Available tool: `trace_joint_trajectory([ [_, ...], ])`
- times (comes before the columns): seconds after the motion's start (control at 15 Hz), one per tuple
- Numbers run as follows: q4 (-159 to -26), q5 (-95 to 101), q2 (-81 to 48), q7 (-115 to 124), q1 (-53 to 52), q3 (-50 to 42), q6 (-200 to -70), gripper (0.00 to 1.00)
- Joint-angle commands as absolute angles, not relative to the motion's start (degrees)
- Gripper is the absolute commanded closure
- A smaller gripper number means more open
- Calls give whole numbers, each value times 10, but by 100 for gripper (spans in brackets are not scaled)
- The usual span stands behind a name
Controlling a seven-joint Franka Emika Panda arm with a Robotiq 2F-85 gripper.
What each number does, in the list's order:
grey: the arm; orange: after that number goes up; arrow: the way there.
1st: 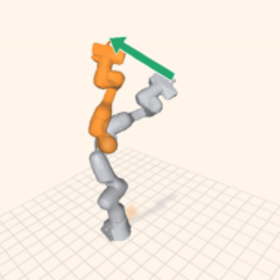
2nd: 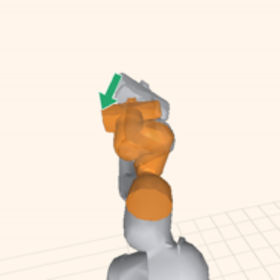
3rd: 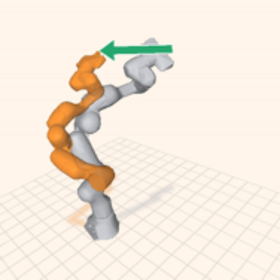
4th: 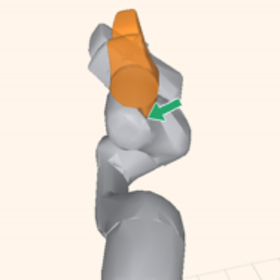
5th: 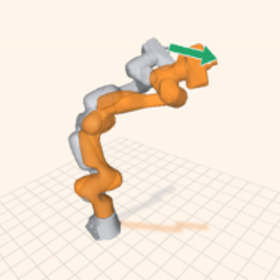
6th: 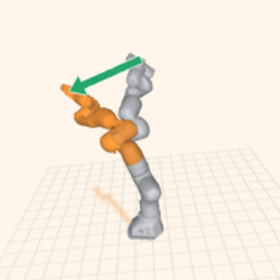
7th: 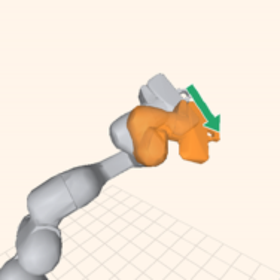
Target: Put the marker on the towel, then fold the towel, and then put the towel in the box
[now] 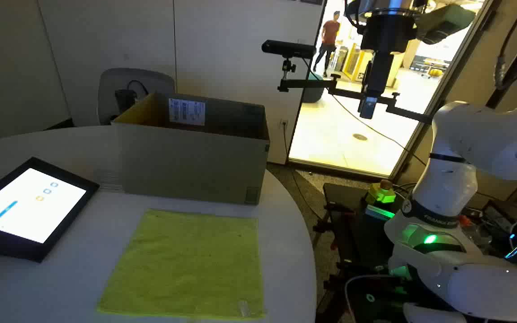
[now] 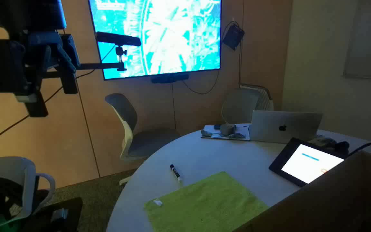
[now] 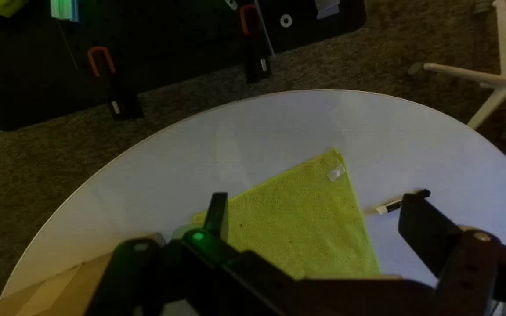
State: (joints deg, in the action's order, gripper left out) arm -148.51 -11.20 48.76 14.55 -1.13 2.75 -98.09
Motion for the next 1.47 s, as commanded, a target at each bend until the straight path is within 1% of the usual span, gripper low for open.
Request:
trace_joint_trajectory([
  [0.0, -1483, -117, 488, 139, -1, 35, -978, 0],
  [0.27, -1482, -117, 490, 139, -1, 35, -978, 0],
  [0.53, -1484, -116, 450, 129, -9, 49, -1014, 0],
  [0.67, -1491, -121, 411, 117, -25, 69, -1063, 0],
  [0.73, -1498, -123, 388, 114, -35, 86, -1107, 0],
  [1.0, -1501, -147, 280, 74, -101, 119, -1238, 0],
  [1.4, -1467, -145, 112, 8, -175, 146, -1372, 0],
])
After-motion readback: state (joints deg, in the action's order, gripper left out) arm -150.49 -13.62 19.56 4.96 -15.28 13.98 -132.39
